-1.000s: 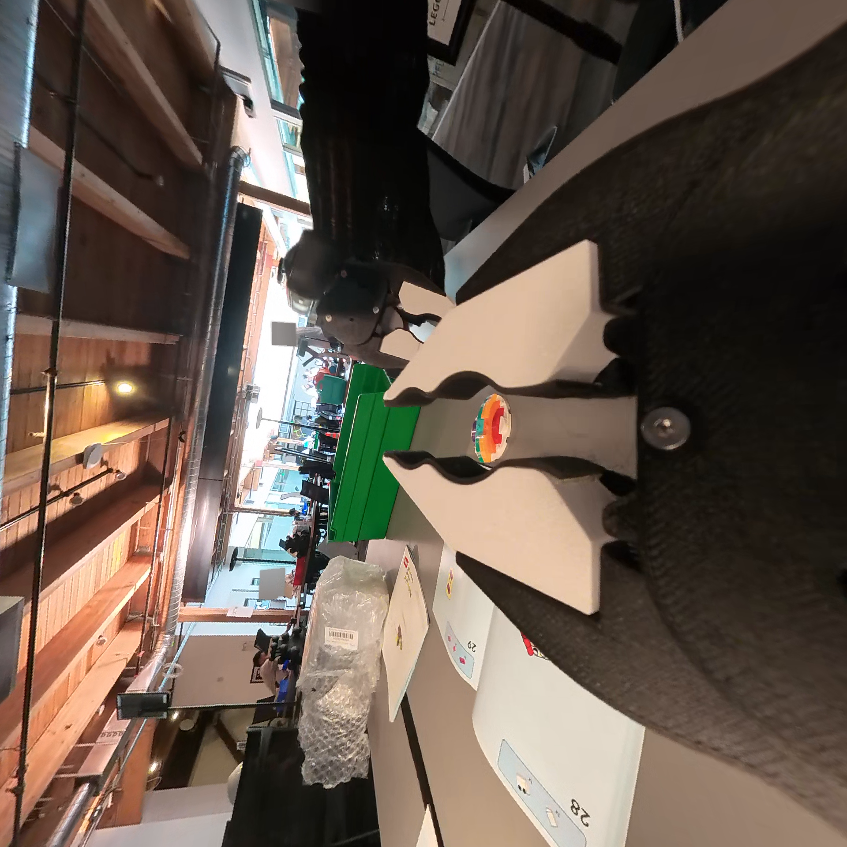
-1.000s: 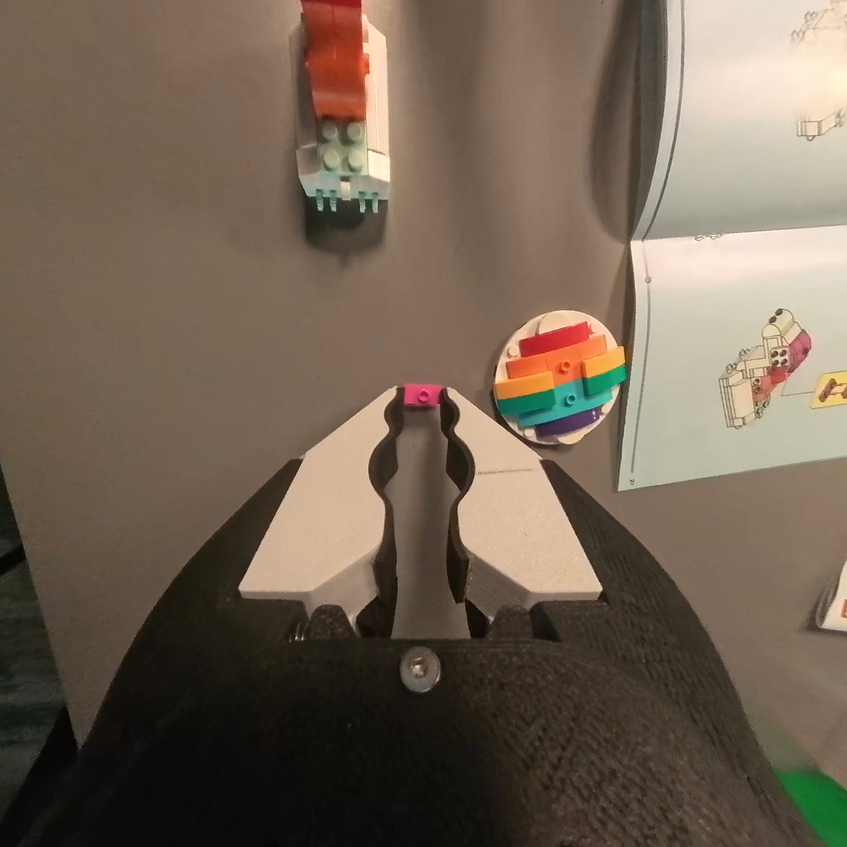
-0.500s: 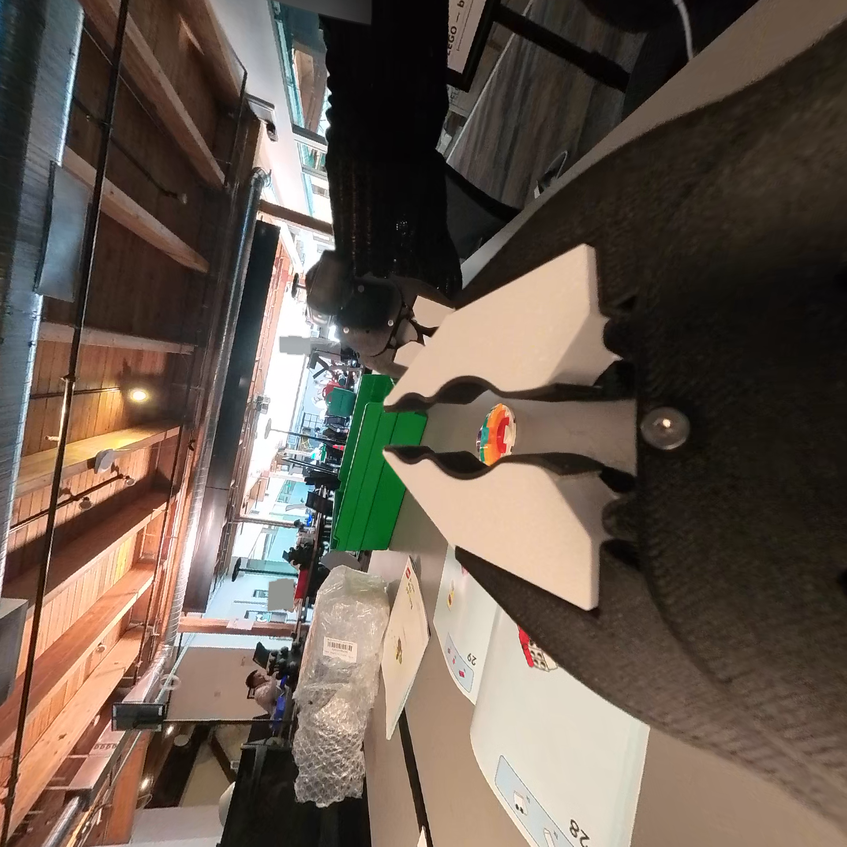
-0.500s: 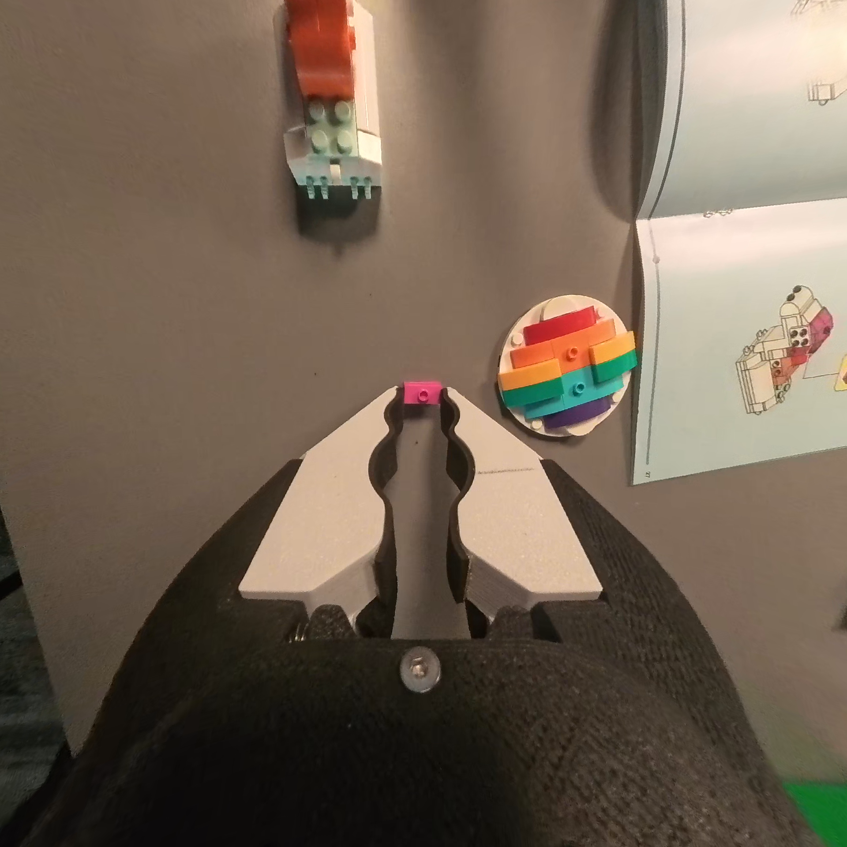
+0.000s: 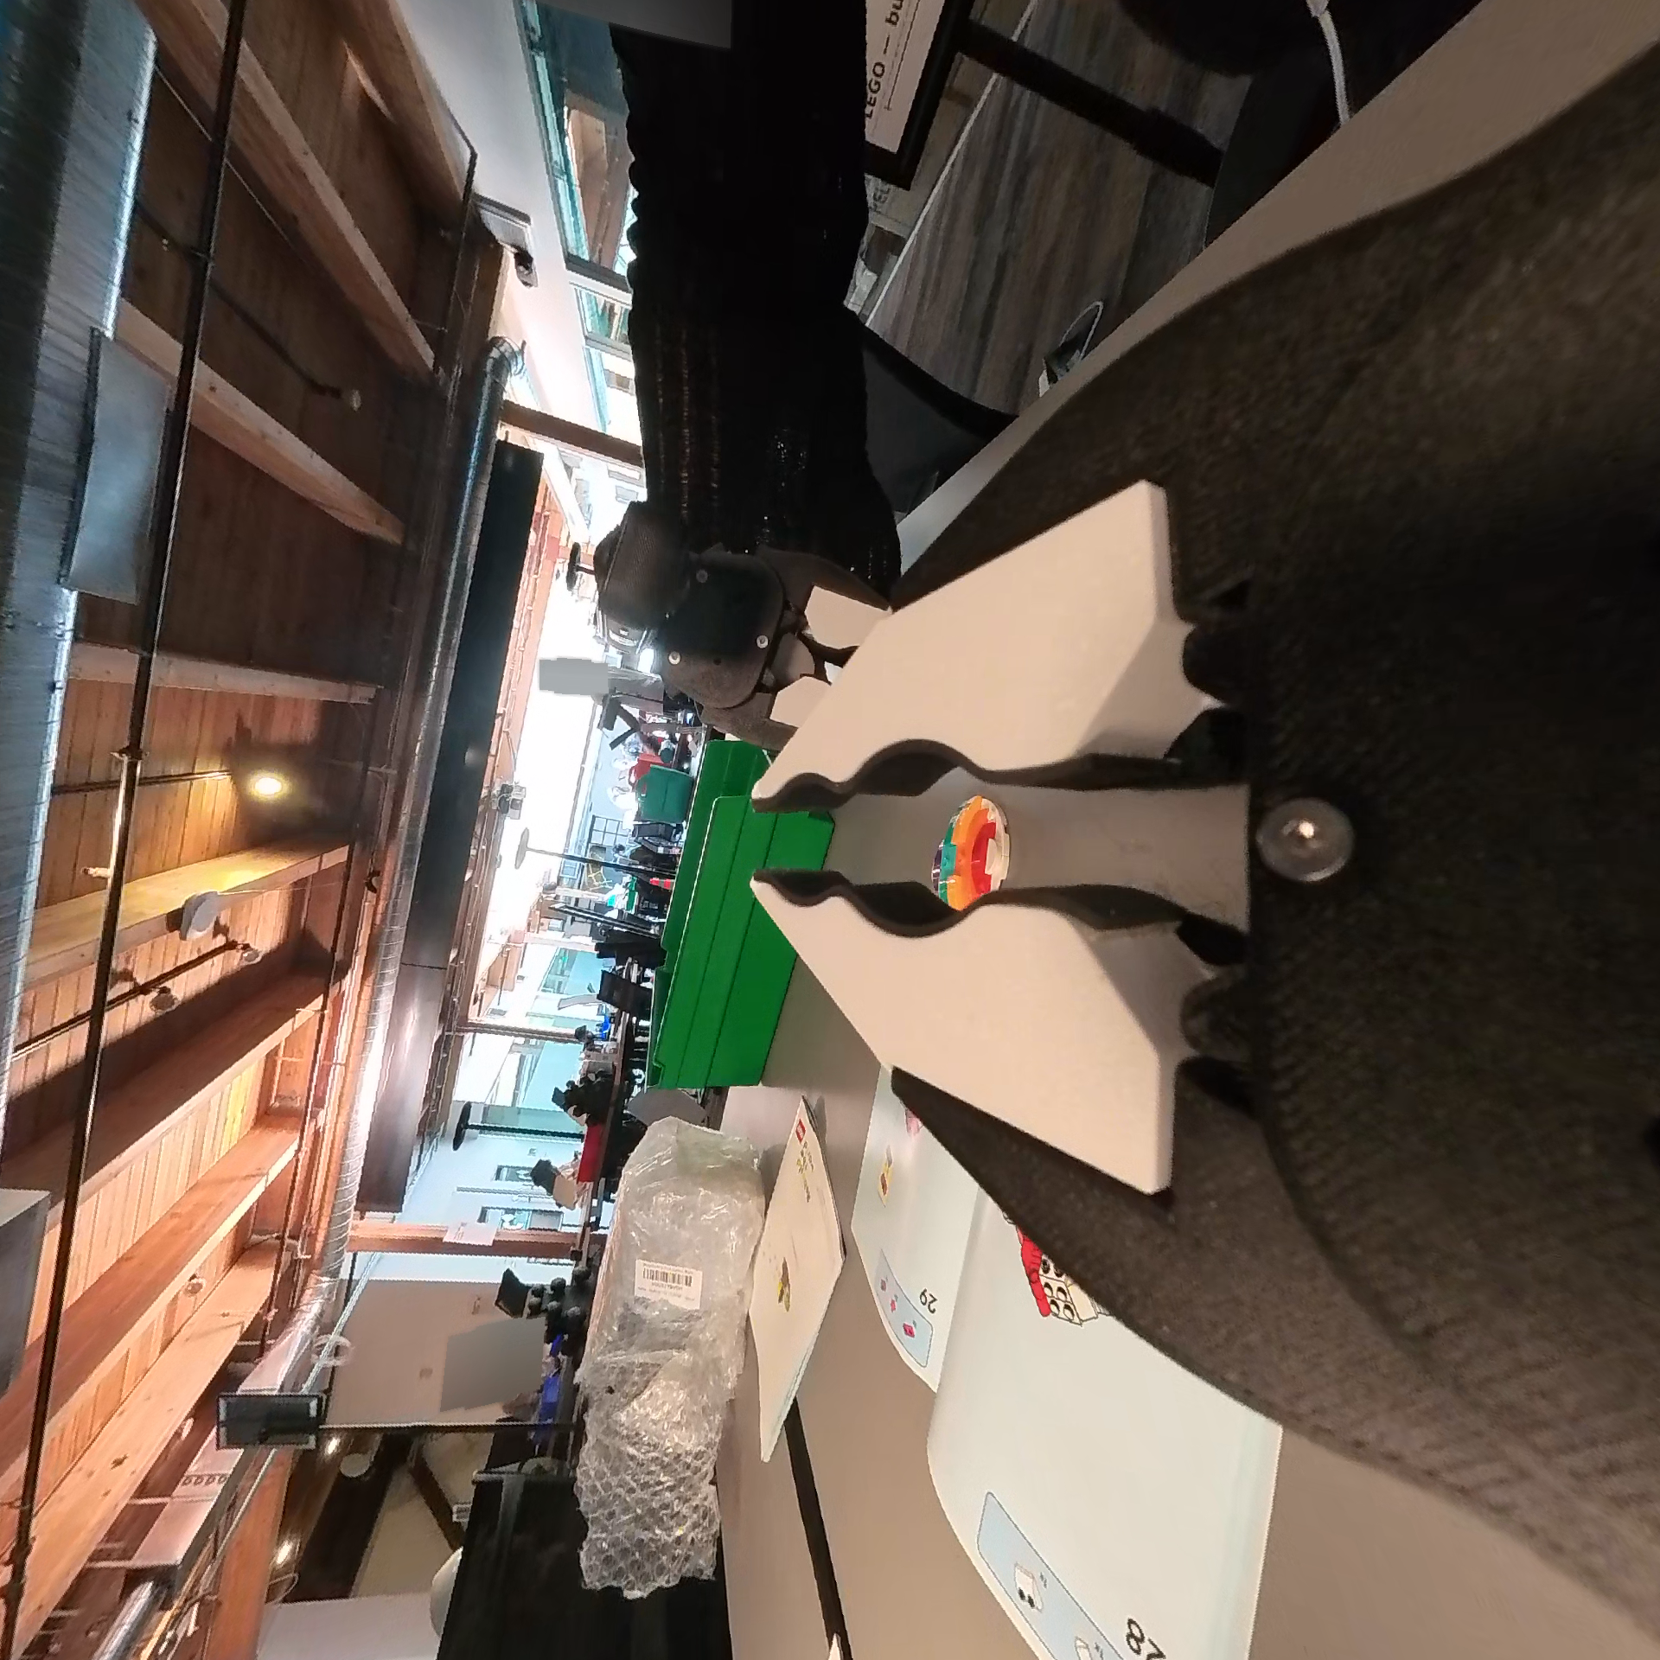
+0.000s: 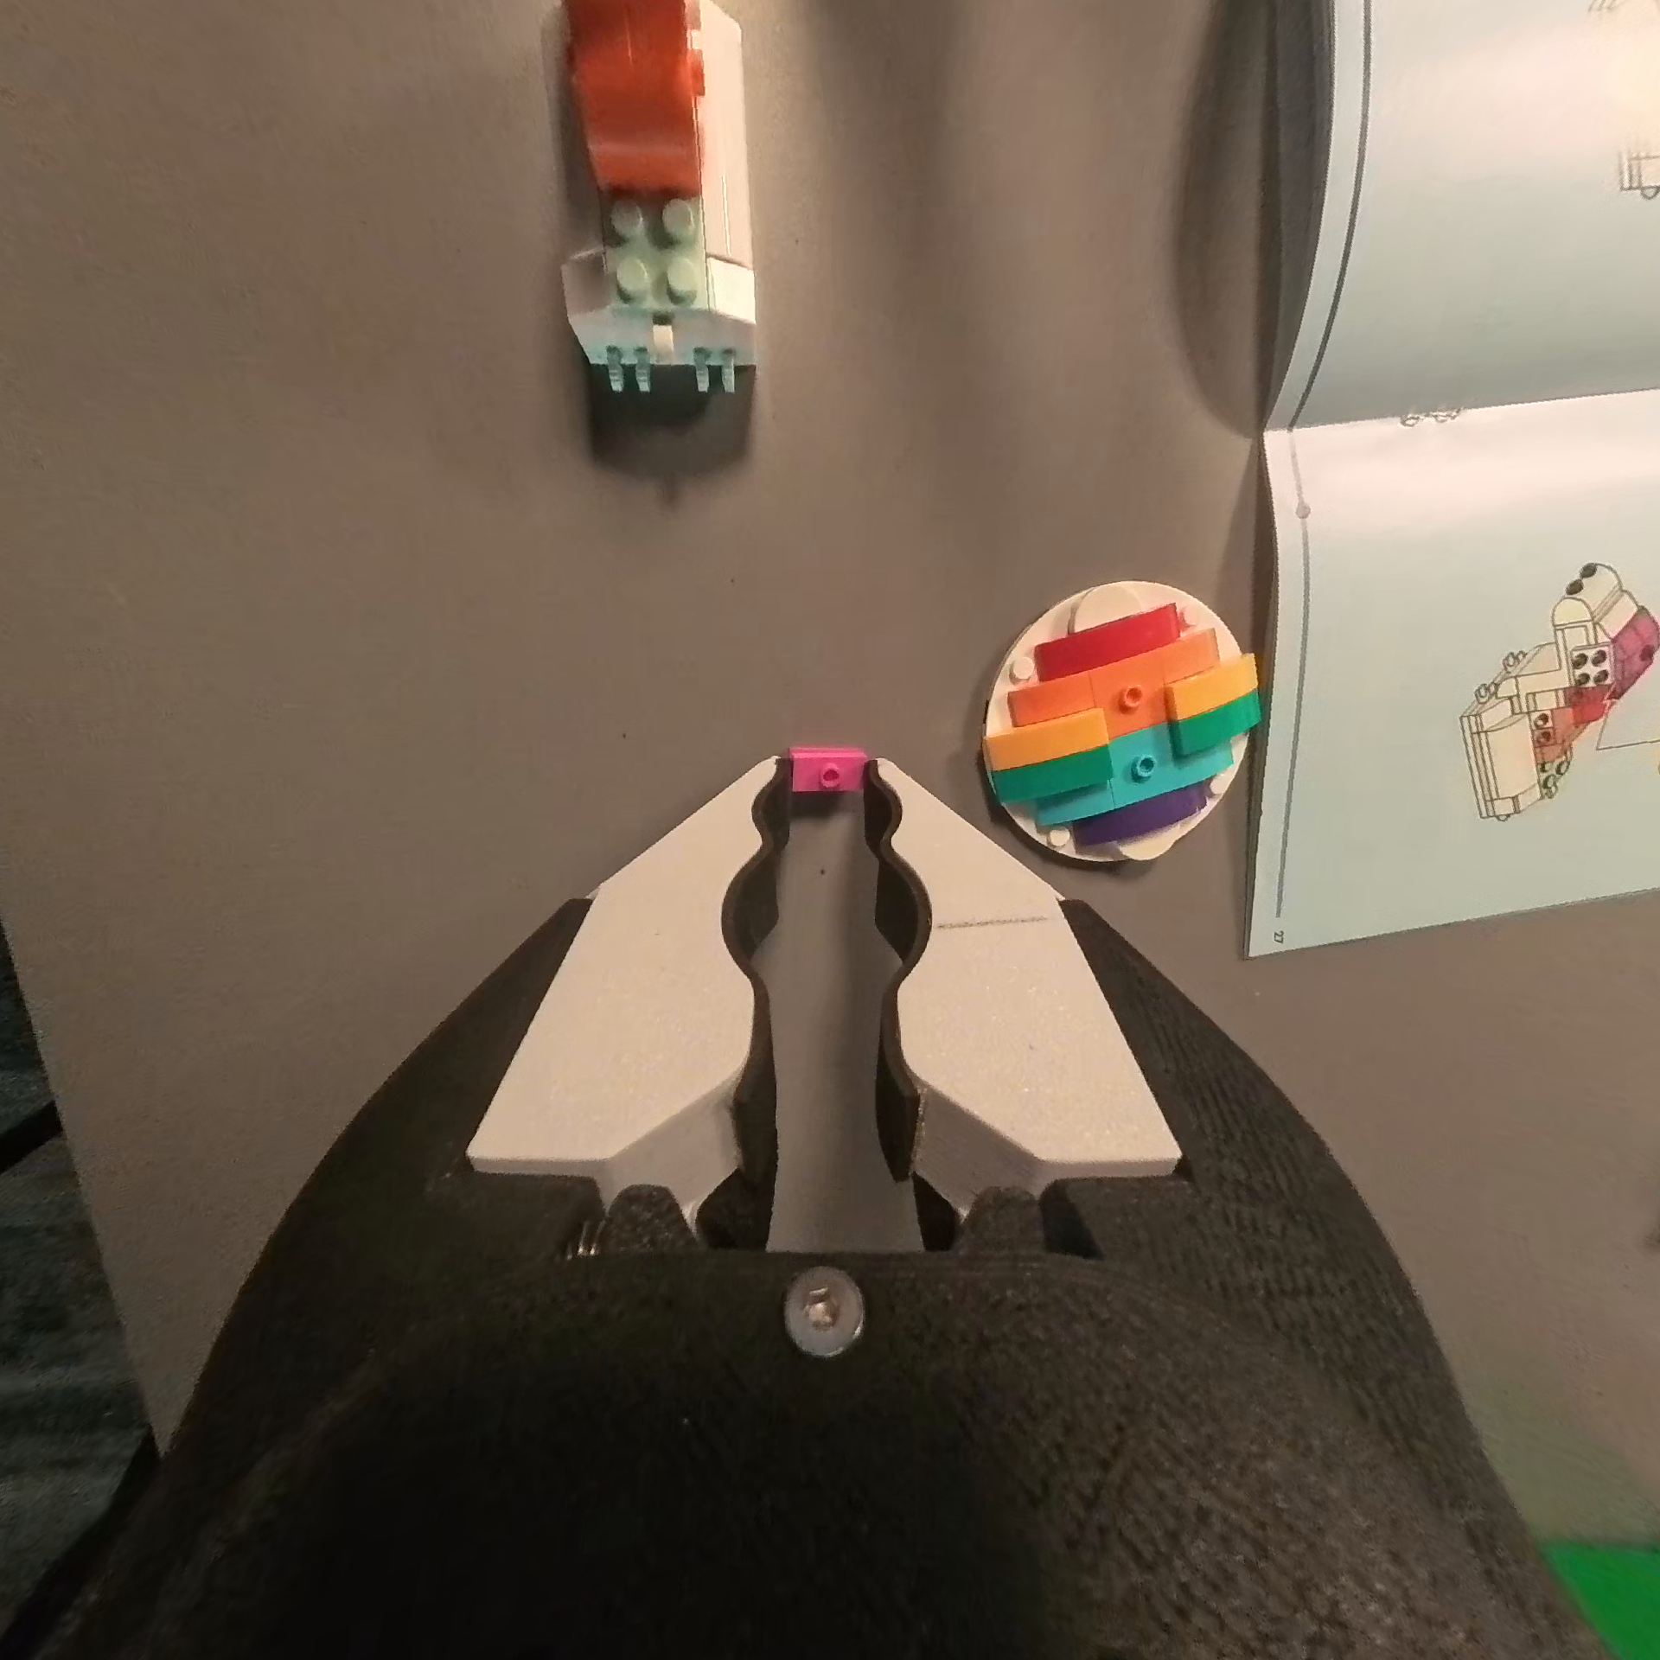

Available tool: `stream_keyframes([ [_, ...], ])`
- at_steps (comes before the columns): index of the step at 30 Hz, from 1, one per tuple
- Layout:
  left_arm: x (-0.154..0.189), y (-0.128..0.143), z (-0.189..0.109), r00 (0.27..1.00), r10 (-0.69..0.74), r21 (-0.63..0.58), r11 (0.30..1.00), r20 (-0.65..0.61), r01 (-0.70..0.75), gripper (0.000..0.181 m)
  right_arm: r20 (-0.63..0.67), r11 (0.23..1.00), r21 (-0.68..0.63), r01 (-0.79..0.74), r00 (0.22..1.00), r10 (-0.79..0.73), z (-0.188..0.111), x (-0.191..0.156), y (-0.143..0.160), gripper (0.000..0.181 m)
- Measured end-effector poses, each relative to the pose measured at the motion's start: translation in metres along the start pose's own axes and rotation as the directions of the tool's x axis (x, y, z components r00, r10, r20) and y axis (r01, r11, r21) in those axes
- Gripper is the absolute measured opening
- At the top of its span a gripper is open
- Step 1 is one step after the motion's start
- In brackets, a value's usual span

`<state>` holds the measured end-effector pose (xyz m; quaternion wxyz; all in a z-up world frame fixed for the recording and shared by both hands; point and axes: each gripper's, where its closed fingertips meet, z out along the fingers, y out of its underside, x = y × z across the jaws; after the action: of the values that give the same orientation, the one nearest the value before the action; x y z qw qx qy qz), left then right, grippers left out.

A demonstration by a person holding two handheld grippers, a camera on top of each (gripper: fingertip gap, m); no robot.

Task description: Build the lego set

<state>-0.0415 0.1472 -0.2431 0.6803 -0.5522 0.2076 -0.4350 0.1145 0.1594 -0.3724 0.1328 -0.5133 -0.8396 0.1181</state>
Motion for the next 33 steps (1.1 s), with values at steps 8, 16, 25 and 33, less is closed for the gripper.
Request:
stream_keyframes([
  [8, -0.0001, 0.0001, 0.0000, 1.000, -0.003, -0.001, 1.000, -0.003, 0.003, 0.011, -0.001, 1.000, 0.001, -0.007, 1.000, 0.007, 0.0008, 0.0002, -0.0012, 0.015],
  [16, -0.0005, -0.0002, -0.0001, 1.000, -0.005, 0.000, 1.000, -0.003, 0.005, 0.010, -0.010, 1.000, -0.002, -0.005, 1.000, 0.005, 0.0004, -0.0002, -0.0020, 0.016],
  [25, -0.0005, -0.0004, -0.0003, 1.000, -0.008, 0.001, 1.000, -0.006, 0.008, 0.009, -0.016, 1.000, 0.008, -0.015, 1.000, 0.015, -0.0019, -0.0020, -0.0022, 0.018],
  [33, -0.0008, -0.0007, -0.0004, 1.000, -0.011, 0.004, 1.000, -0.006, 0.011, 0.008, -0.006, 1.000, 0.008, -0.016, 1.000, 0.016, -0.0002, -0.0056, -0.0016, 0.017],
])
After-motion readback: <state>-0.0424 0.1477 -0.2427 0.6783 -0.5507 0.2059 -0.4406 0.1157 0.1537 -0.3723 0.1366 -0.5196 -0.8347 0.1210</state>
